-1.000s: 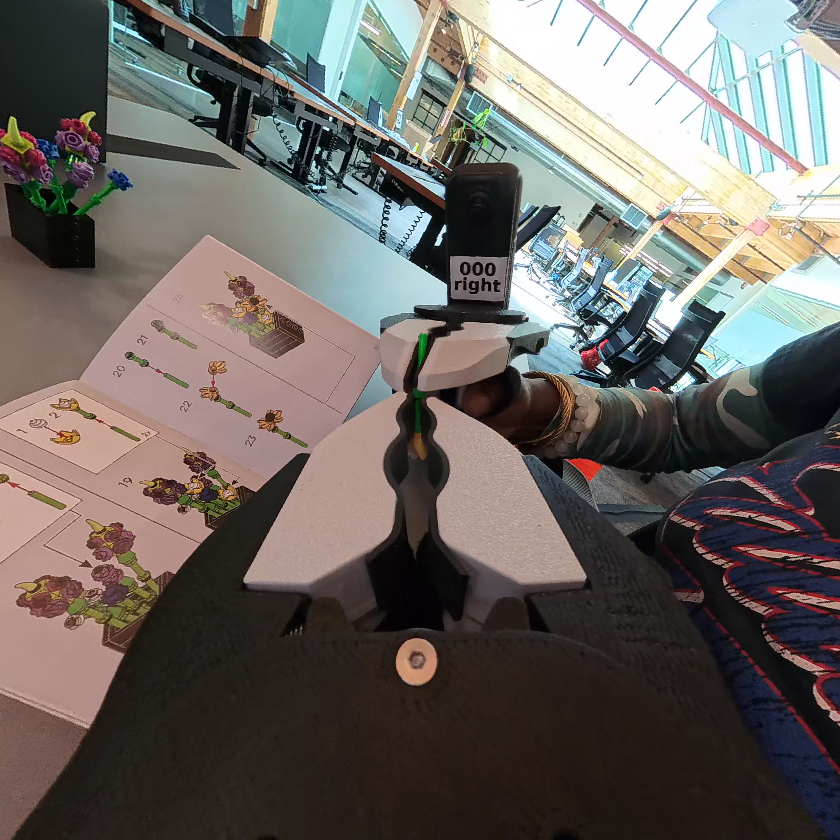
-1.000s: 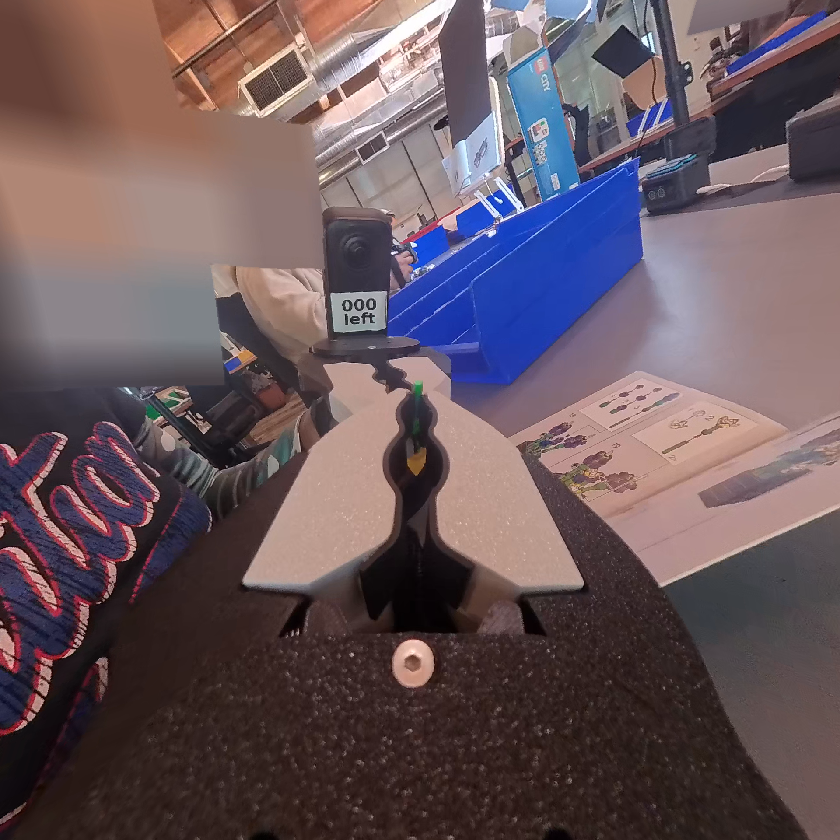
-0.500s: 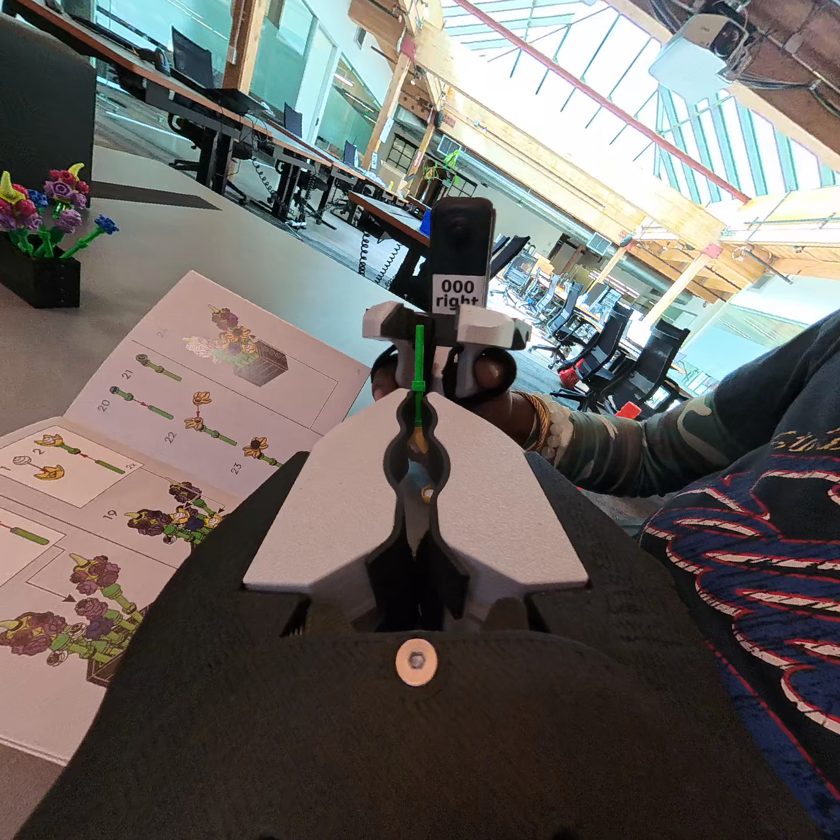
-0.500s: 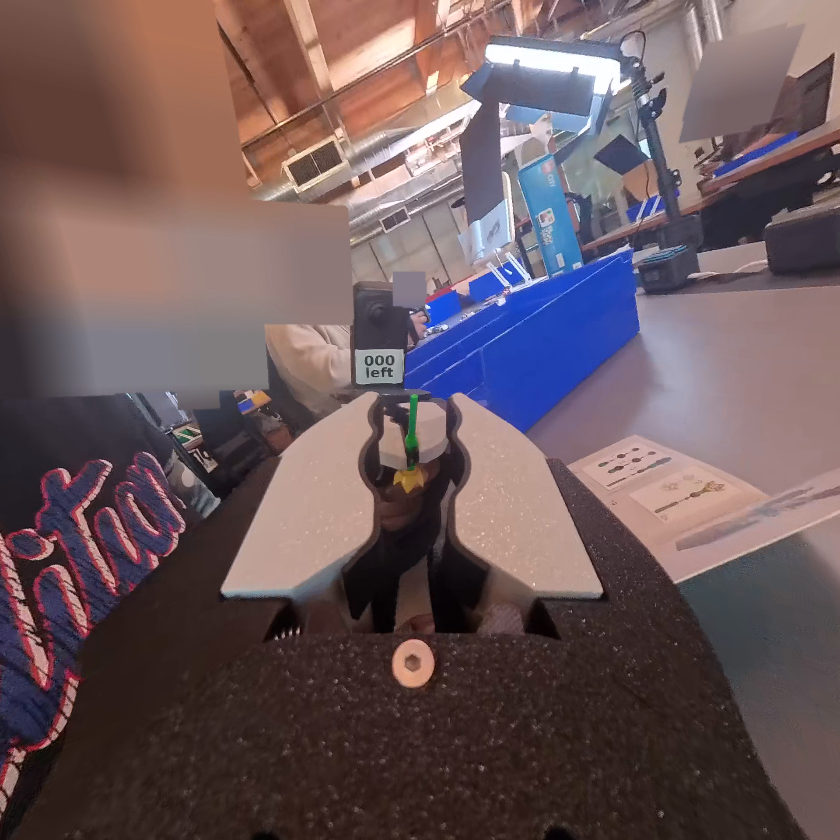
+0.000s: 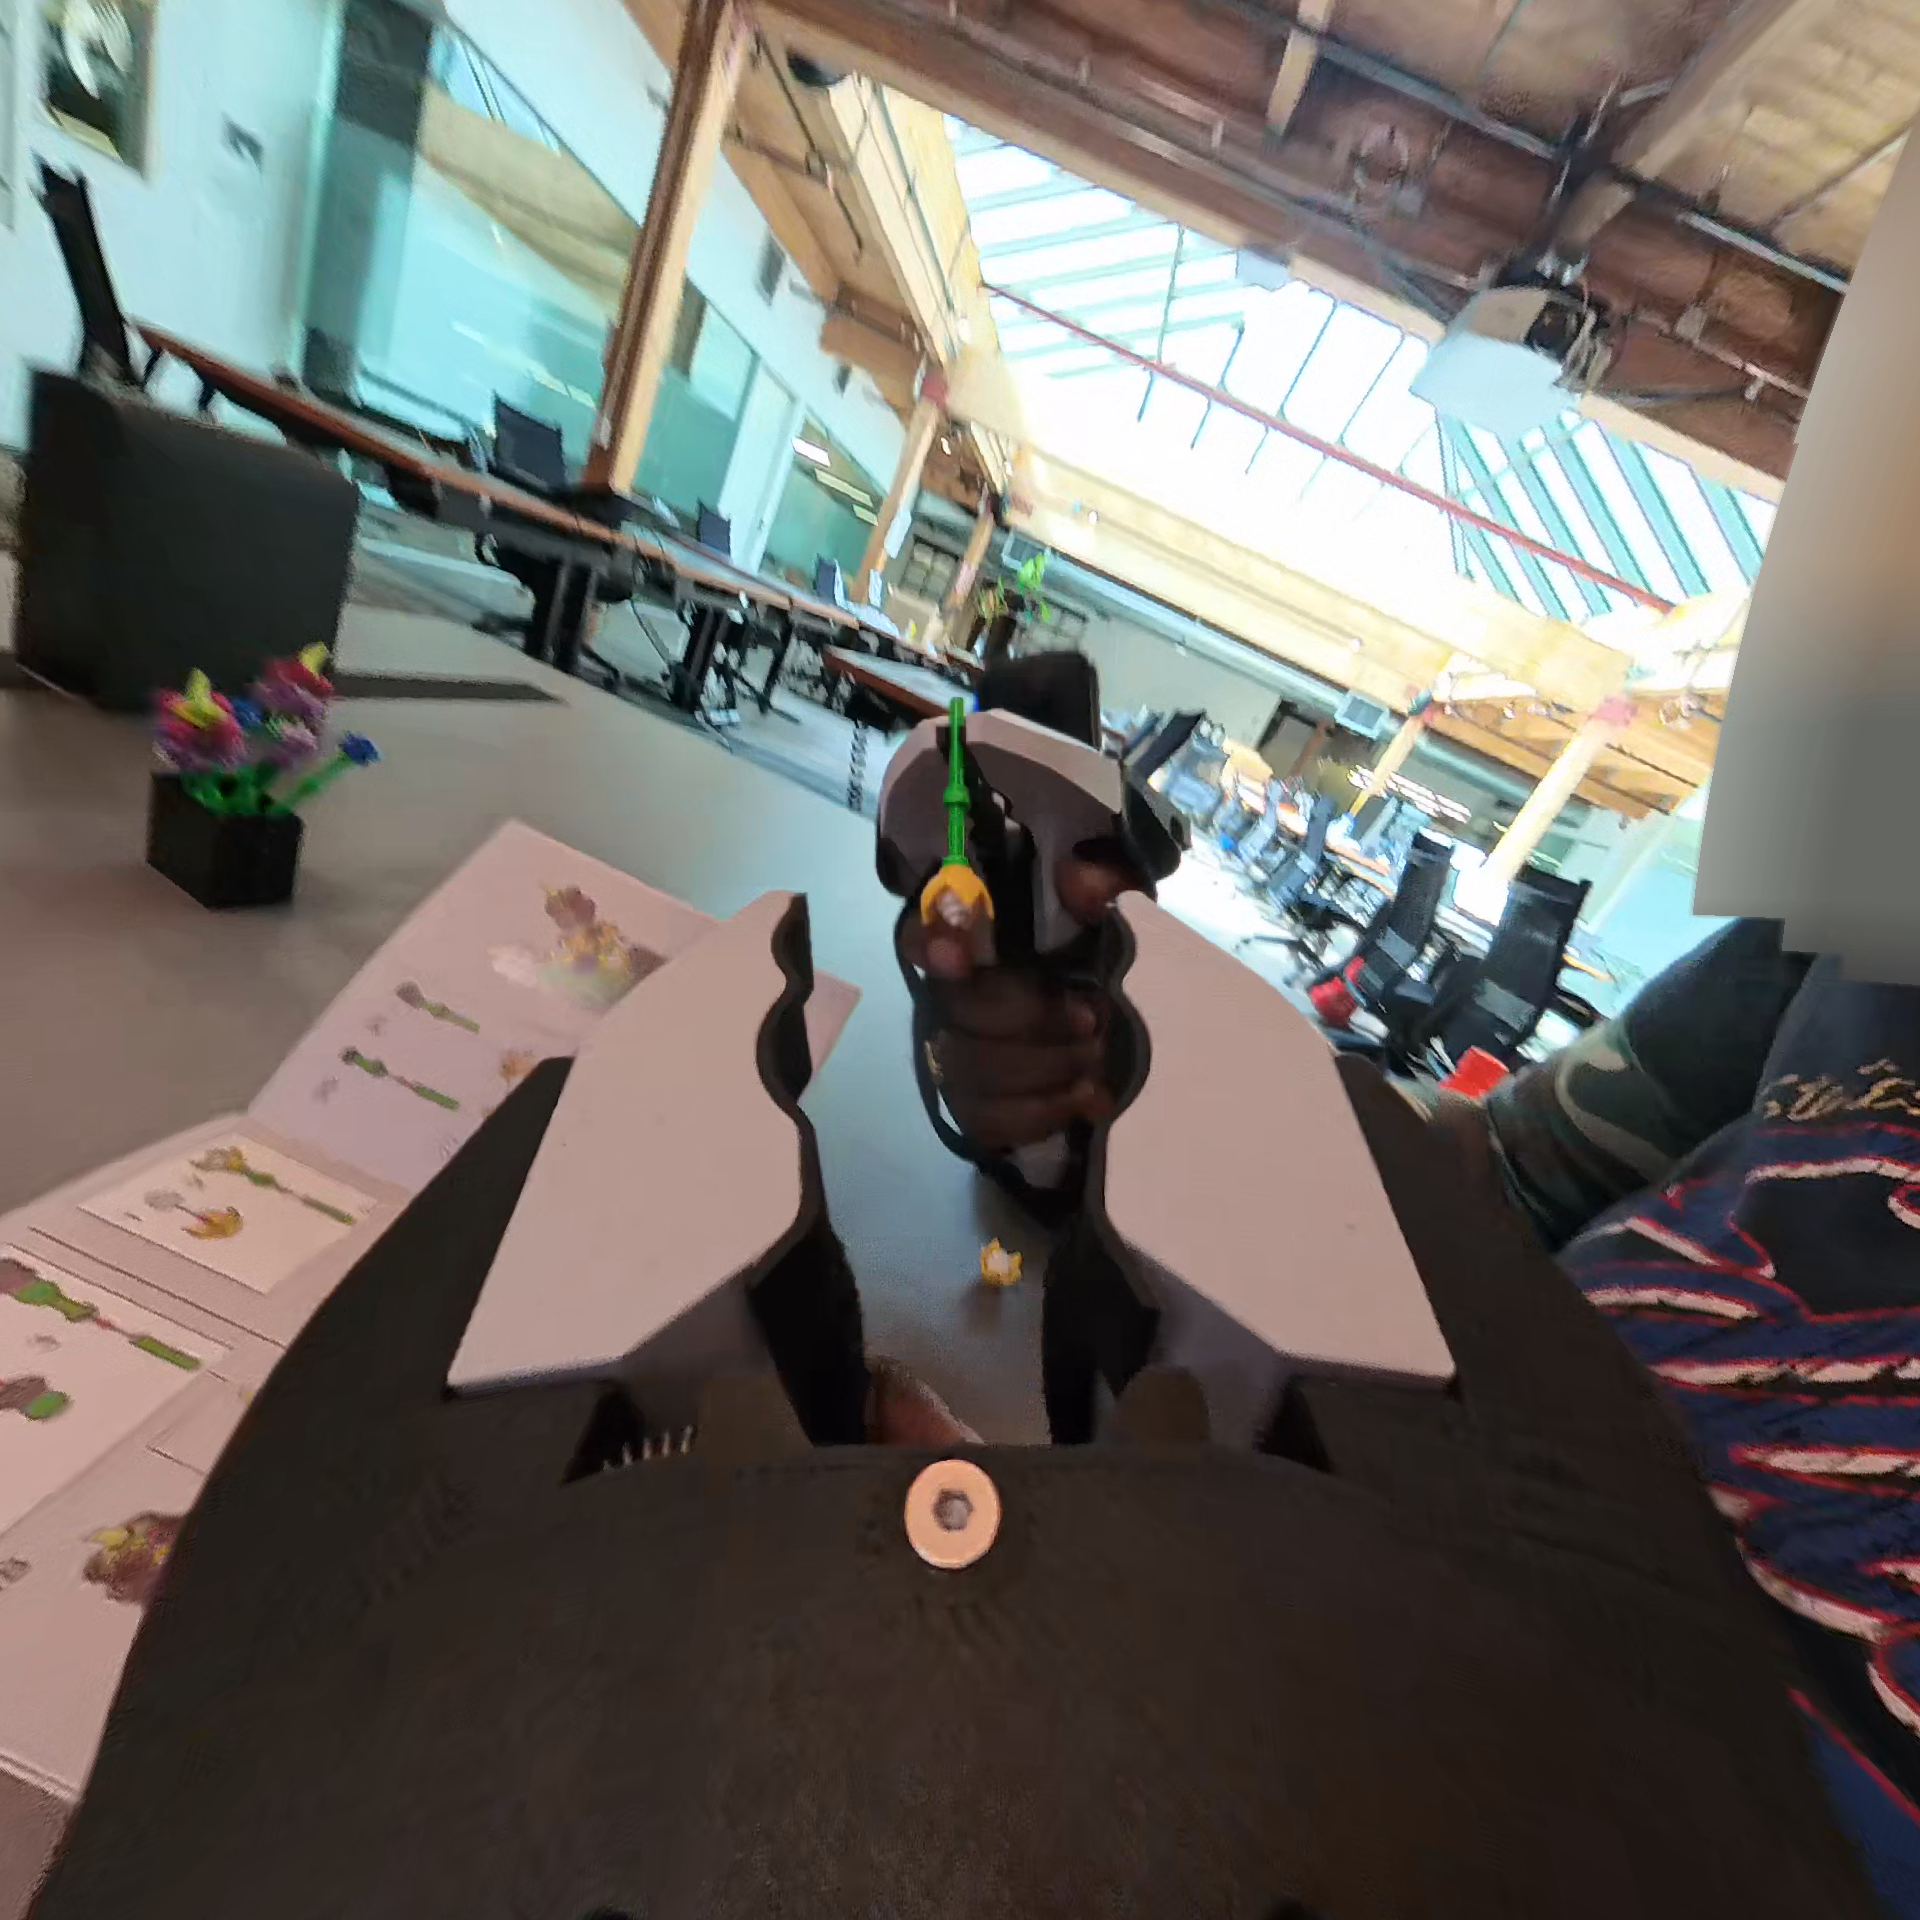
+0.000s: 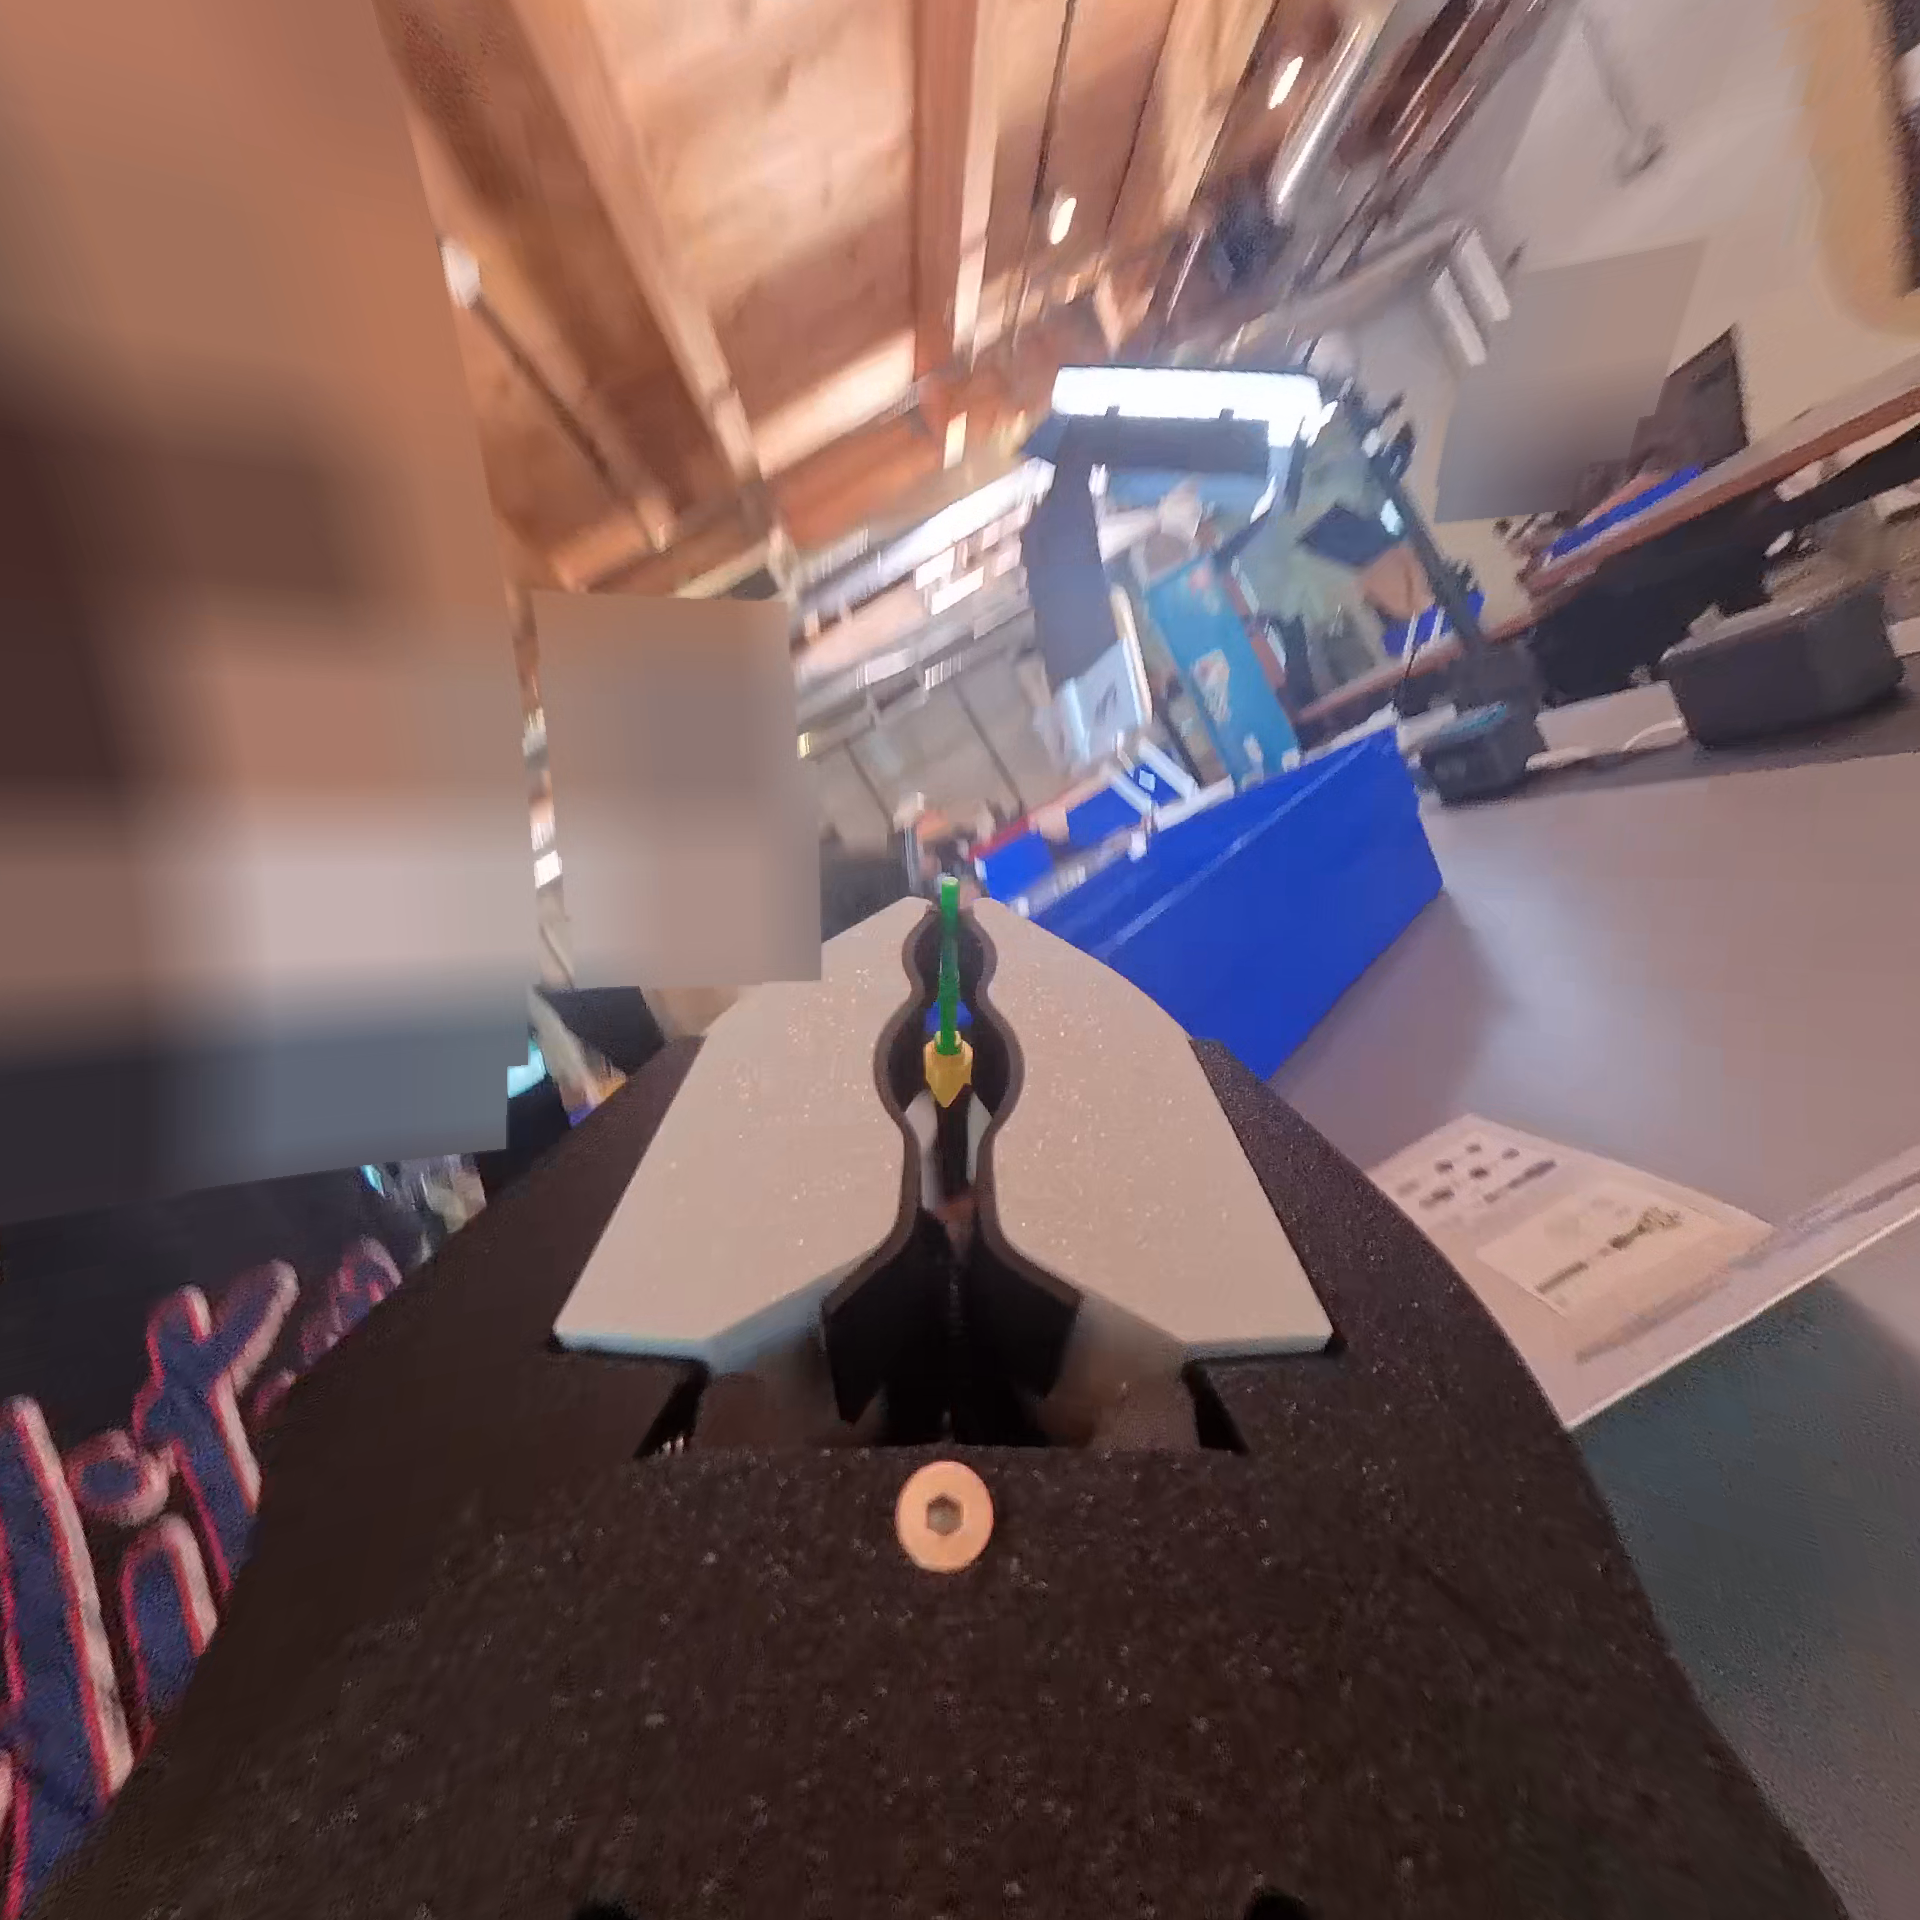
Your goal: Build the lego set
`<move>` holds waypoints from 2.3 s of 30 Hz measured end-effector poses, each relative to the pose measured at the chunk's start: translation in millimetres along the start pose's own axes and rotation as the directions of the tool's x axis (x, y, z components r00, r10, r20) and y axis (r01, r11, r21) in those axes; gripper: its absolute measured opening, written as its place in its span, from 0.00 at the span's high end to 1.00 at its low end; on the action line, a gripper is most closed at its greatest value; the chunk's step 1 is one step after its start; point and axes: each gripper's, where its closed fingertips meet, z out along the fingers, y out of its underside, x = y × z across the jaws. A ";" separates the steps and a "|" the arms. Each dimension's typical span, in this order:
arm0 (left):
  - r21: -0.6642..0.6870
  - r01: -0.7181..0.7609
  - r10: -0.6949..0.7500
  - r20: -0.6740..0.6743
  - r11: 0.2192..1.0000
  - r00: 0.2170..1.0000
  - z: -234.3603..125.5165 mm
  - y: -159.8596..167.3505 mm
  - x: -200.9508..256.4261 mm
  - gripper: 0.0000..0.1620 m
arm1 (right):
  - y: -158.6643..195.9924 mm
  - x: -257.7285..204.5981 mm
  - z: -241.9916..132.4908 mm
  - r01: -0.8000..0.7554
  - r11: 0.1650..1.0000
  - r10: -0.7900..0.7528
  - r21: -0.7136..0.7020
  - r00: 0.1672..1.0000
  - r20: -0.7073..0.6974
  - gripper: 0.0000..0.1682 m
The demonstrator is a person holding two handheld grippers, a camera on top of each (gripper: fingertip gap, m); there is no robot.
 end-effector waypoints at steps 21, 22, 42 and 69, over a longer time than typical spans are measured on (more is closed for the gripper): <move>0.309 -0.652 0.593 0.272 0.692 0.758 -26.8 -60.1 39.5 0.96 | 20.8 -43.7 56.5 -0.905 0.414 0.809 0.101 0.417 0.414 0.98; 0.306 -0.656 0.598 0.269 0.690 0.755 -27.0 -60.5 39.8 0.96 | 23.1 -43.9 56.8 -0.907 0.410 0.816 0.094 0.411 0.407 0.98; -0.408 -0.692 0.803 0.286 0.595 0.523 -21.3 -36.3 -7.7 0.97 | 28.1 -40.3 39.1 0.583 0.706 -0.688 -0.403 0.700 -0.193 0.81; -0.144 -0.546 0.562 0.305 0.825 0.769 -7.6 -17.7 -16.5 0.75 | -89.6 88.7 -5.9 0.382 0.758 -0.613 -0.529 0.695 -0.376 0.91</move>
